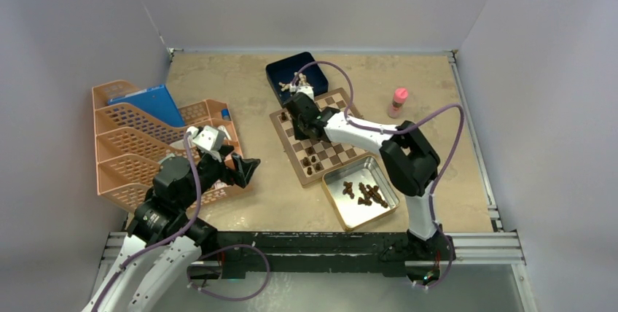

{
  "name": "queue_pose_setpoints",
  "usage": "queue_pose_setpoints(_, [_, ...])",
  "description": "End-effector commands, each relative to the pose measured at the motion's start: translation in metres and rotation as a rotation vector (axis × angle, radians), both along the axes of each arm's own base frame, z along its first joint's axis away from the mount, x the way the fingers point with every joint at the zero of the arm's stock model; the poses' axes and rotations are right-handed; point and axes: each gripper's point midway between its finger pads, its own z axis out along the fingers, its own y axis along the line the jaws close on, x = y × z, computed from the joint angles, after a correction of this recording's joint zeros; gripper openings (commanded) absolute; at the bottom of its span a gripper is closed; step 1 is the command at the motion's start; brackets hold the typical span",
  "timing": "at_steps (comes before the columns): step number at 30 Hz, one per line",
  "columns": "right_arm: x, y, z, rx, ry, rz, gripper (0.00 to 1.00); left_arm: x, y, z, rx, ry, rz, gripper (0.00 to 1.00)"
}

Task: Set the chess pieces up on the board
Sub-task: Place the chess piece on the chessboard, then adjust the chess piece on the chessboard.

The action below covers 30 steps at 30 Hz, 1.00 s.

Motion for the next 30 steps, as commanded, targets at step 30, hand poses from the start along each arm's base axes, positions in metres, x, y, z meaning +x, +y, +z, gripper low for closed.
queue_pose_setpoints(30, [0.045, 0.021, -0.009, -0.034, -0.142, -0.007, 0.15, 0.000, 0.002, 0.020, -0.033, -0.050, 0.016, 0.86])
